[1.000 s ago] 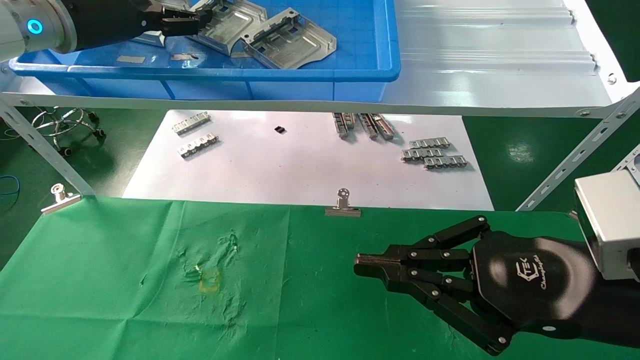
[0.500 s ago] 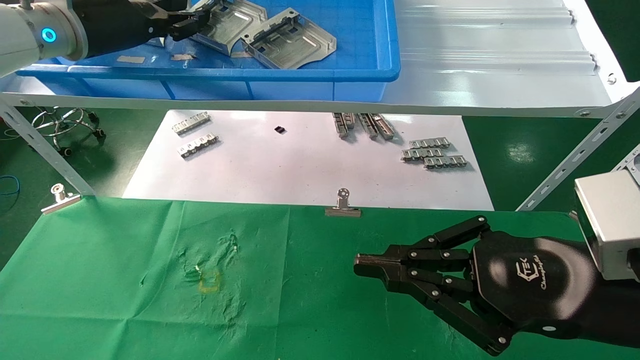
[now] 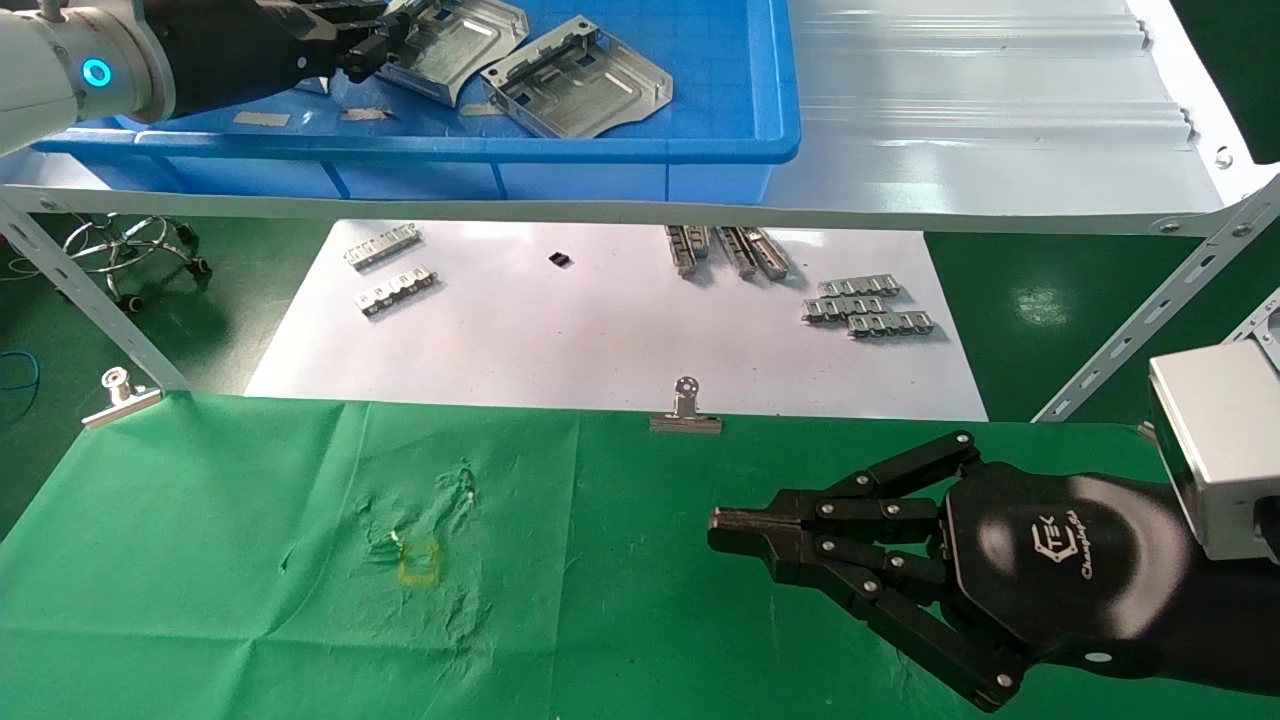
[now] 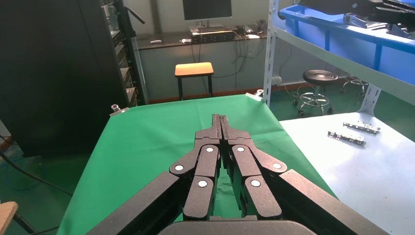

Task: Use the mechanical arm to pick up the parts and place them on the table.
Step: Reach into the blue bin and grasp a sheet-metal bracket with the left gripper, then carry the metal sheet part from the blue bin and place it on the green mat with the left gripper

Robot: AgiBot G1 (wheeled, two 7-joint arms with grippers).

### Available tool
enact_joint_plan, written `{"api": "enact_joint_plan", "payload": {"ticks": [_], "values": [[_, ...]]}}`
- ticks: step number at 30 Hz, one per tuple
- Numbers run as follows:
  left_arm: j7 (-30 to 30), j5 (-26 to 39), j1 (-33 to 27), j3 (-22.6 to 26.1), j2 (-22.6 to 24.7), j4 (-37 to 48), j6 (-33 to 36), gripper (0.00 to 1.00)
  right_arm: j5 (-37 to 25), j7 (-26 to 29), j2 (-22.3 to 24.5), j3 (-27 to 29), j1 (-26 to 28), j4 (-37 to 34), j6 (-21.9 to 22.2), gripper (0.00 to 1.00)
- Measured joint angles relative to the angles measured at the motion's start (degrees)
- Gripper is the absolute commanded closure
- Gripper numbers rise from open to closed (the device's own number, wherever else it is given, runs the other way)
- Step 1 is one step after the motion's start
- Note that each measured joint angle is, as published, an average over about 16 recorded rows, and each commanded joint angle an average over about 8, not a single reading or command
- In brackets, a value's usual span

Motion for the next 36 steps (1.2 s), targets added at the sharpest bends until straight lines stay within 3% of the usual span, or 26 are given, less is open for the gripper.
{"api": "enact_joint_plan", "payload": {"ticks": [11, 23, 30, 36], "values": [[1.2, -1.97, -1.5, -1.33, -3.1, -1.46, 6.54, 1.0, 0.0, 0.0, 0.0, 0.0, 0.0, 0.0, 0.0, 1.0], [7.36, -6.33, -0.76, -3.52, -12.14, -6.41, 33.41, 1.0, 0.01, 0.0, 0.0, -0.01, 0.0, 0.0, 0.0, 1.0], [11.74, -9.92, 3.58, -2.51, -18.28, -14.47, 45.03, 1.0, 0.01, -0.01, 0.0, -0.01, 0.0, 0.0, 0.0, 1.0], [13.11, -14.75, 10.19, 1.5, -24.26, -26.13, 46.93, 1.0, 0.01, -0.01, 0.01, -0.02, 0.0, 0.0, 0.01, 1.0]]}}
